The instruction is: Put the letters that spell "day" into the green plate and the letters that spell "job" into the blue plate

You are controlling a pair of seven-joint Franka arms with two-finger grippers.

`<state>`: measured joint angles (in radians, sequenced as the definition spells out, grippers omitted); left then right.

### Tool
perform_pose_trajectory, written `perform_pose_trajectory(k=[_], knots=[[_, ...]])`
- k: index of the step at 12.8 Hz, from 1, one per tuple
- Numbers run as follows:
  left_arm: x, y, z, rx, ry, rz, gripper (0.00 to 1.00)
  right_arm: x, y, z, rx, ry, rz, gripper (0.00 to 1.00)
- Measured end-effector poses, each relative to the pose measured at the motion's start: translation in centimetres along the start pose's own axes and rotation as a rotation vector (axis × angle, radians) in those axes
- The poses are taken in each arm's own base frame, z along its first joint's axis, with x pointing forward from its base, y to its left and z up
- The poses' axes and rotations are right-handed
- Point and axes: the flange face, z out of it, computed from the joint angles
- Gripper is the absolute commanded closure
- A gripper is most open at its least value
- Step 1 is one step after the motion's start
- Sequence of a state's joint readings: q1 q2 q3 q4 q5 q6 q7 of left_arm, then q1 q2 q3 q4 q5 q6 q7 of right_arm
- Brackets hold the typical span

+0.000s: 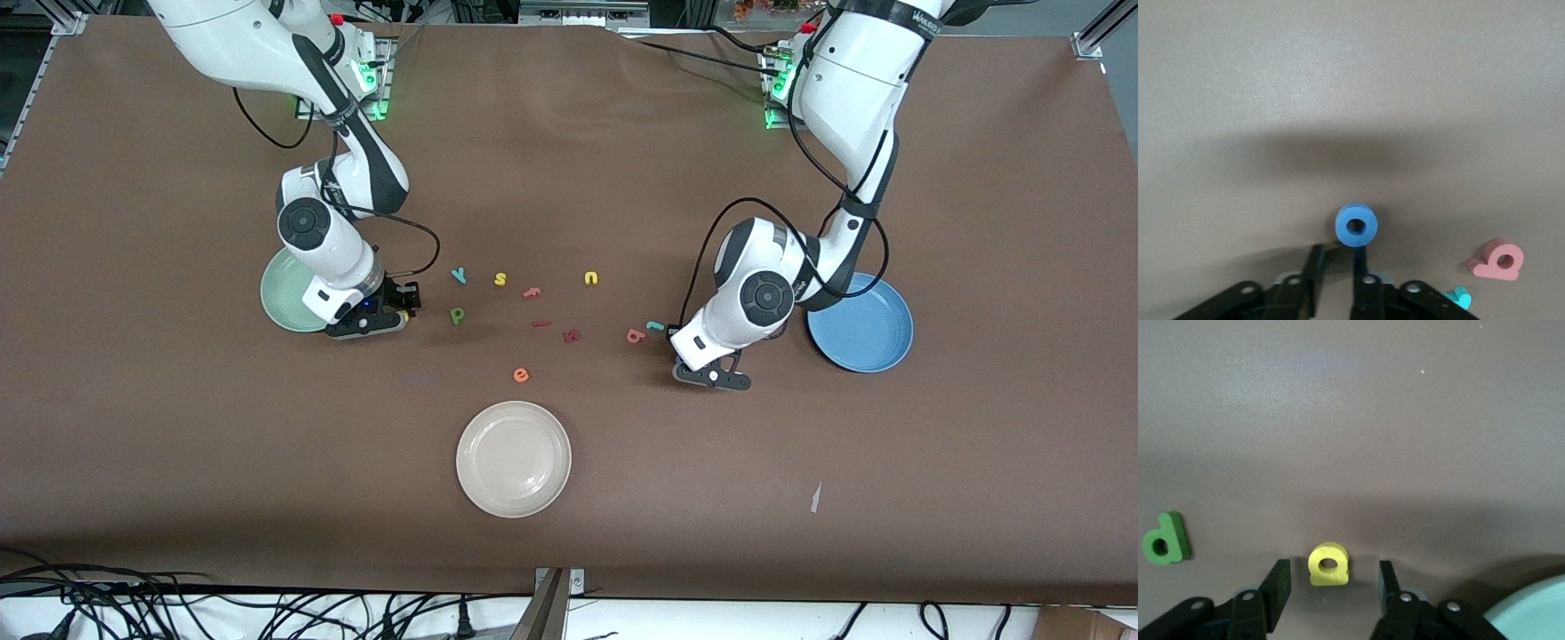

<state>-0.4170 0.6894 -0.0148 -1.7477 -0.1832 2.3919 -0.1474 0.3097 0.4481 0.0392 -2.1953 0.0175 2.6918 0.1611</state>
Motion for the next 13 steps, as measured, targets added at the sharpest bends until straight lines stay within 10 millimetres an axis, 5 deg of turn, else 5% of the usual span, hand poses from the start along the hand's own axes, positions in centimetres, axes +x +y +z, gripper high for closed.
perform_pose_trajectory(k=[5,10,13], knots=[[0.1,0.0,-0.1,-0.001,0.007,0.0,0.31,-0.1,0.0,0.5,0.0,-0.001,-0.001,0.85],[0.6,1.3,-0.6,-0.009,0.041,0.017,0.32,1.0,0.2,-0.6,-0.004,-0.001,0.001,0.87],[0.5,1.8,0.3,-0.01,0.054,0.026,0.32,2.5,1.3,-4.0,-0.024,-0.069,-0.009,0.87]])
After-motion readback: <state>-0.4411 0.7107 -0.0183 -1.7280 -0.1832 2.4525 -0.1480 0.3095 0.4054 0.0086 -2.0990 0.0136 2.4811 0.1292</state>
